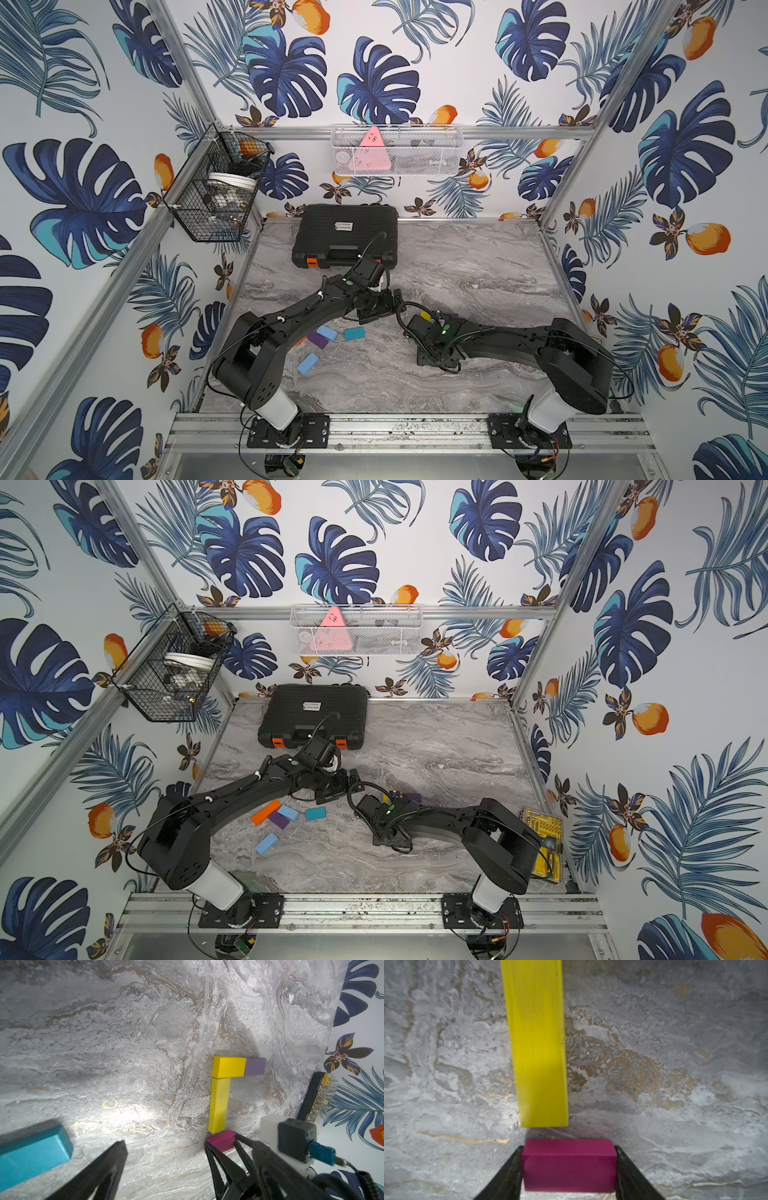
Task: Assemble the letter c with building blocks
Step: Assemble the building block at the center of the board.
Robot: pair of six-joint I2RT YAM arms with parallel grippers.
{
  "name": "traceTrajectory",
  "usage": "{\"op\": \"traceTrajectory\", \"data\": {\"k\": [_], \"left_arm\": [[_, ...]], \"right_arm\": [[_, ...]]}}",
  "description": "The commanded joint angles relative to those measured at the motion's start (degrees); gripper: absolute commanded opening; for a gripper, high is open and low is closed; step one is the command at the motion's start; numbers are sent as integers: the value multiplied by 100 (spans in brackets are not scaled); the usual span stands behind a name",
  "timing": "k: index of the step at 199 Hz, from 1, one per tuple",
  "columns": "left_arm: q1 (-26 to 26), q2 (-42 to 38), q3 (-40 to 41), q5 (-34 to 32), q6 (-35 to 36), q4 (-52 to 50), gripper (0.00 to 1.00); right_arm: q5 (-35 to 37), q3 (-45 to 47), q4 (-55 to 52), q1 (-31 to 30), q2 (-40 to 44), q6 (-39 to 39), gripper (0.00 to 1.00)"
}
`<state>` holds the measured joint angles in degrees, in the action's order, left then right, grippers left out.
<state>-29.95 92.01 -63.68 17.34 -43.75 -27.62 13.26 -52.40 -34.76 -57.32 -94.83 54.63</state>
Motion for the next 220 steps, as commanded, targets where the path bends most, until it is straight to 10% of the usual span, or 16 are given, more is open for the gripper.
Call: {"op": "traceTrajectory", "data": {"k": [1,220], "left_arm": [[2,2,-36,-3,0,46,99],[6,63,-18,25,11,107,99]], "right_arm": [[134,9,-92,2,-71,109,61],[322,-33,-109,89,-184,170,70]]}}
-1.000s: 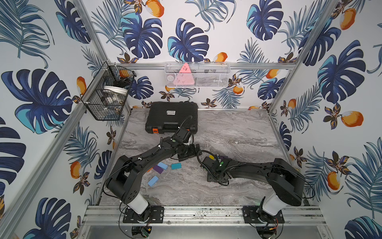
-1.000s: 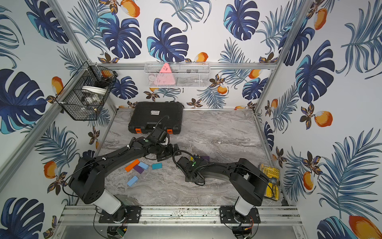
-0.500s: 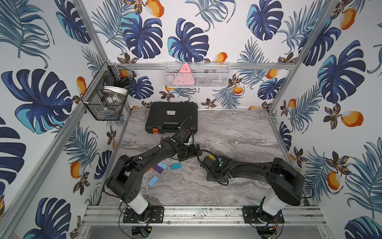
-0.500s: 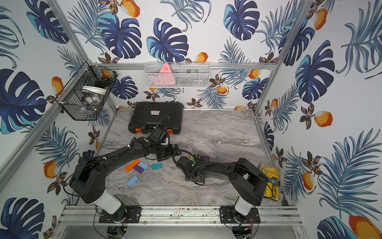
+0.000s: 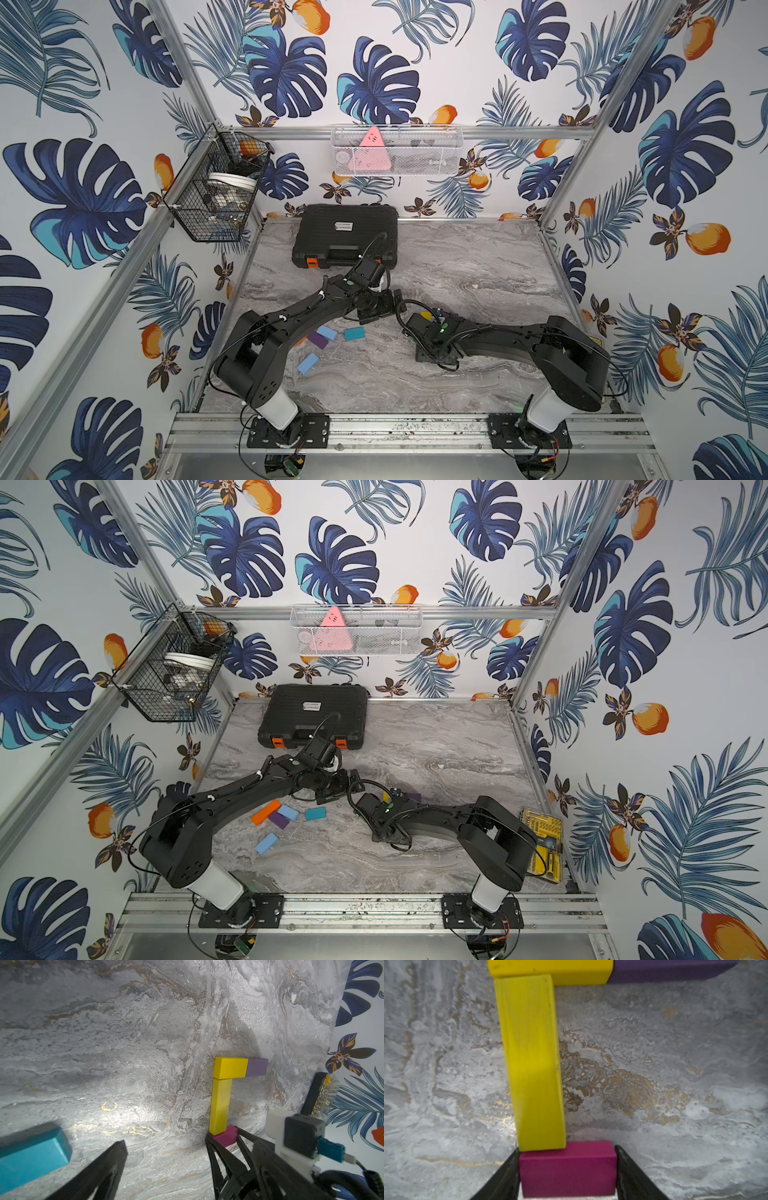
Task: Assemble the letter c with building blocks
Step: Assemble the building block at the center of the board.
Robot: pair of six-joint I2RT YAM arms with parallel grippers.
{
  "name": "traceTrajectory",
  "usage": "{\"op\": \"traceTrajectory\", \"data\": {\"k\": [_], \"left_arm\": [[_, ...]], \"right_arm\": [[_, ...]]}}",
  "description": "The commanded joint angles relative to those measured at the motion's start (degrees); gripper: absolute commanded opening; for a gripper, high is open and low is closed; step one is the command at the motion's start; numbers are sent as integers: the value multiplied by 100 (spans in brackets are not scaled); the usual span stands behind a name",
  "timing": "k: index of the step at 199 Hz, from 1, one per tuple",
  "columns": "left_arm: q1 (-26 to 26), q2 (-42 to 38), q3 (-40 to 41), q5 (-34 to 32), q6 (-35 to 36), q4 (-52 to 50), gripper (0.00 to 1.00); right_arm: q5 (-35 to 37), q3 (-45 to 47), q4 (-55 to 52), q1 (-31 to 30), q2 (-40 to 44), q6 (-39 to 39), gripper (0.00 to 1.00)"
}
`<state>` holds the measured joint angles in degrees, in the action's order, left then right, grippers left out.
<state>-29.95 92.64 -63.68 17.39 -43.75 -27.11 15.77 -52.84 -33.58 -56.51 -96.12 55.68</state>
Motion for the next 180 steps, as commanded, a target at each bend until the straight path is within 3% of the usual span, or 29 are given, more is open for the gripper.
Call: {"op": "traceTrajectory", "data": {"k": [1,180], "left_arm": [[2,0,-15,16,9,57,99],[3,-13,-5,19,3,64,99]], "right_arm": [[69,10,-227,9,-51,66,70],[45,-51,-140,35,-142,-49,65]]}}
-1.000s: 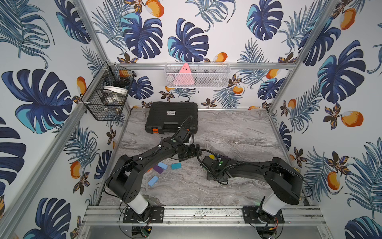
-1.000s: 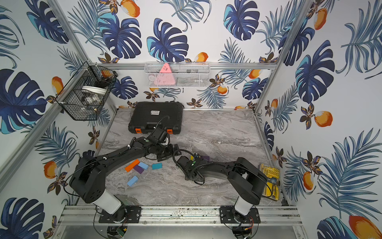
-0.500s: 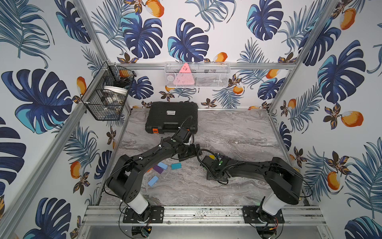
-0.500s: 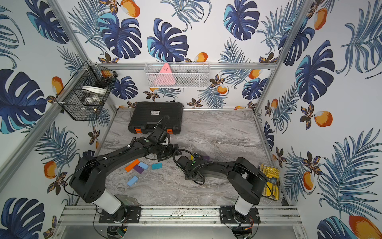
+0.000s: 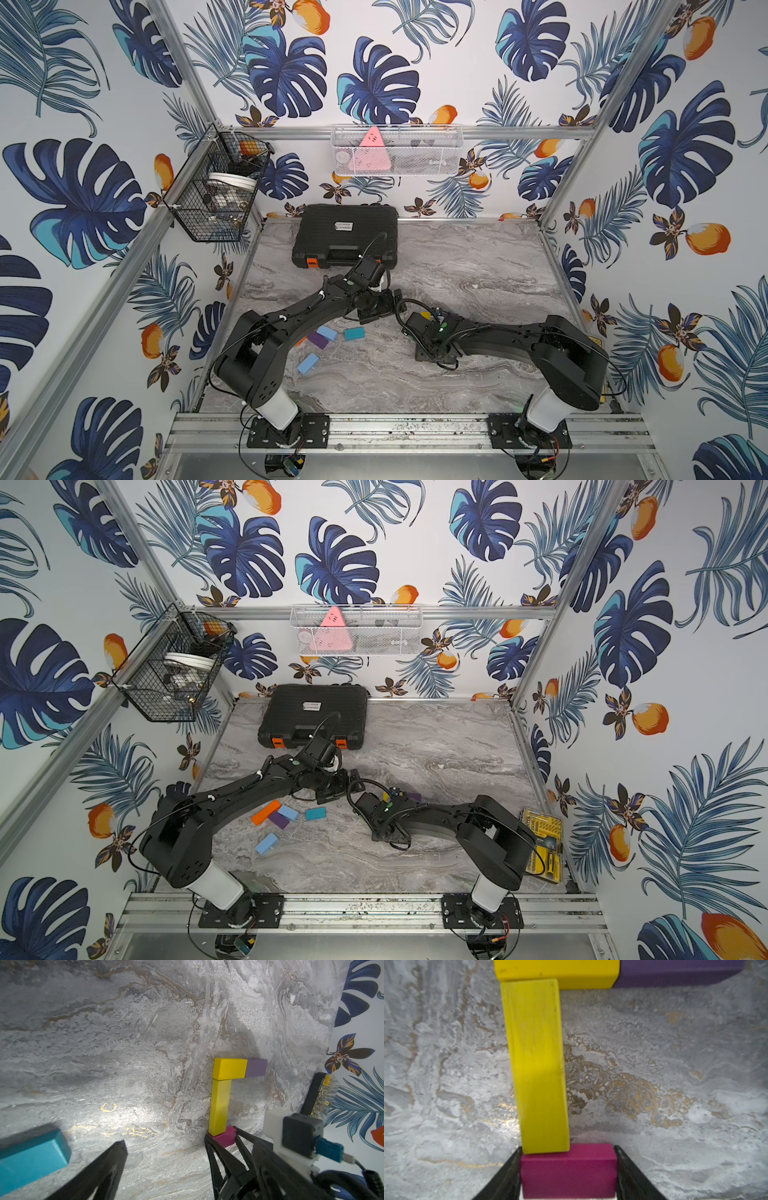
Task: Assemble the letter c with building blocks
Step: Assemble the building block at the center of the board.
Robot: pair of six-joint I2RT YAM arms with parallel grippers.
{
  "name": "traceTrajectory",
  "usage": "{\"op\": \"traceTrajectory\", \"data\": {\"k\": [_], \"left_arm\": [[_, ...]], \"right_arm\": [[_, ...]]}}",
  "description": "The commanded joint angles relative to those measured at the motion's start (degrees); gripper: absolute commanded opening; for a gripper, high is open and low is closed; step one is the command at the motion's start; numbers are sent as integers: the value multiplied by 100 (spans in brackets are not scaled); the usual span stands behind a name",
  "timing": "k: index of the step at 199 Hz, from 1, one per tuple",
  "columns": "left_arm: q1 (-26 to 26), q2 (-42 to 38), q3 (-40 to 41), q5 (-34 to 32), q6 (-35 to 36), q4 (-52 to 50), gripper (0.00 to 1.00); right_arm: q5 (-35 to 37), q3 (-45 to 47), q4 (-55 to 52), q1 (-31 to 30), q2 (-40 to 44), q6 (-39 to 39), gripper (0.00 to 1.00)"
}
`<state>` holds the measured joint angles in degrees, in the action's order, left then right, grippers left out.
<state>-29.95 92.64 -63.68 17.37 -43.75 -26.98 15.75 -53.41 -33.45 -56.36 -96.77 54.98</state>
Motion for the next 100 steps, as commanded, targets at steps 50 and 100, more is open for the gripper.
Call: {"op": "traceTrajectory", "data": {"k": [50,100], "left_arm": [[2,-18,3,21,-7,69,99],[7,-10,9,20,-11,72,99]], "right_arm": [[51,-3,-156,36,-105,4,65],[76,-21,-179,35,-88,-30,71]]}}
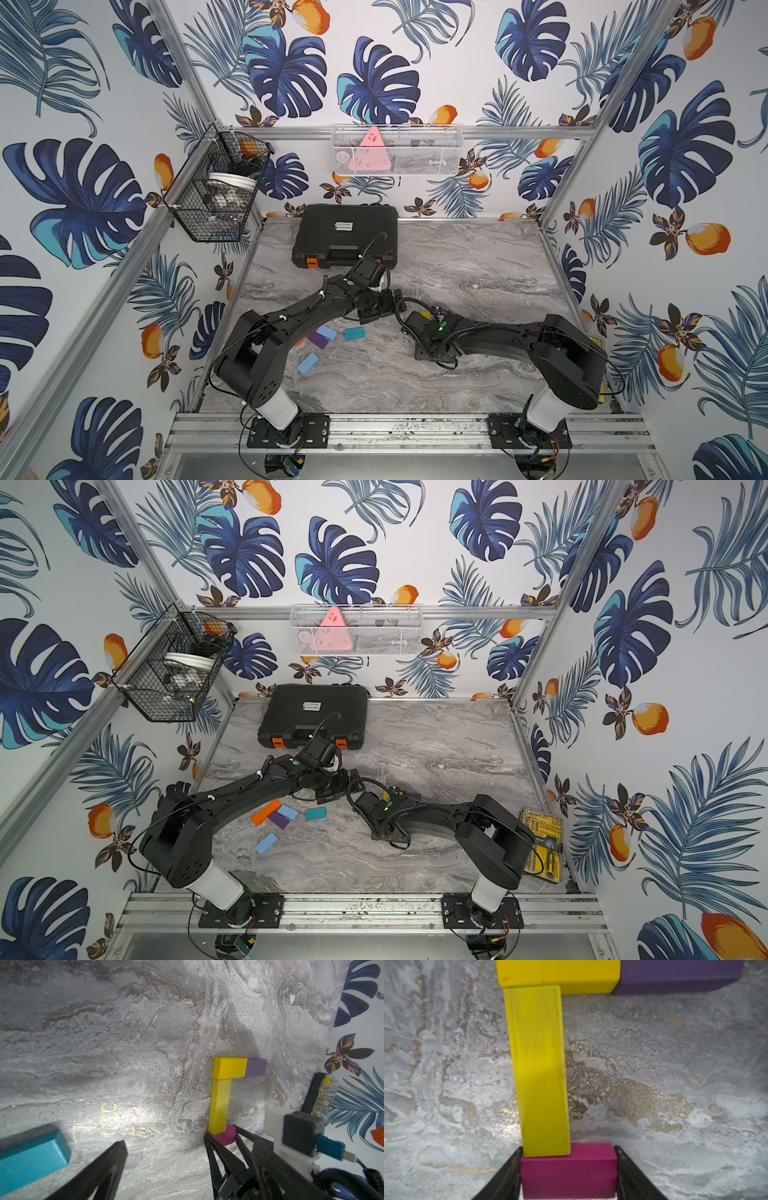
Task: Assemble the letter c with building blocks
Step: Assemble the building block at the center of the board, then pick up the building block from the center of the board.
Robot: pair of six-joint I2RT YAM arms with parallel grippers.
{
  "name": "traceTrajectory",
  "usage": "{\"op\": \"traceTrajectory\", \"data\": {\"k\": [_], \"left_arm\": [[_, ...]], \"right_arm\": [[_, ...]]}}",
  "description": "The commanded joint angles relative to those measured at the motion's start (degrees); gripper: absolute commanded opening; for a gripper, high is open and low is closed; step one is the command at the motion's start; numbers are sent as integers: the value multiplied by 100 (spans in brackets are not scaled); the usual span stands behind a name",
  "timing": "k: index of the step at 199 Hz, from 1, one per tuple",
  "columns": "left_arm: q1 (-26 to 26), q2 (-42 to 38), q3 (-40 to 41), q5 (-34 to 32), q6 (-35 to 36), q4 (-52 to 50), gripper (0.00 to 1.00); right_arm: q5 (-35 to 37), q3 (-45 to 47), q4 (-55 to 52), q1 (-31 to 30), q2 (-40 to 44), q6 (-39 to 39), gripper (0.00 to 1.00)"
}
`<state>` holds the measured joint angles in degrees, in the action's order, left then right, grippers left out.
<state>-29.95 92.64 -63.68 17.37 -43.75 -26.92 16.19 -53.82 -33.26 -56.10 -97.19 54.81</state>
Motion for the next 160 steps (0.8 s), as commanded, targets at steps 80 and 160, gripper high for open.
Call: {"op": "traceTrajectory", "data": {"k": [80,160], "left_arm": [[789,-205,20,216,125,-103,99],[3357,-494,67,597,317,-432,99]], "right_arm": [[-514,-512,-348,3,517,-1046,85],[-894,-3519,-837,-240,-1789,-1282,88]]}}
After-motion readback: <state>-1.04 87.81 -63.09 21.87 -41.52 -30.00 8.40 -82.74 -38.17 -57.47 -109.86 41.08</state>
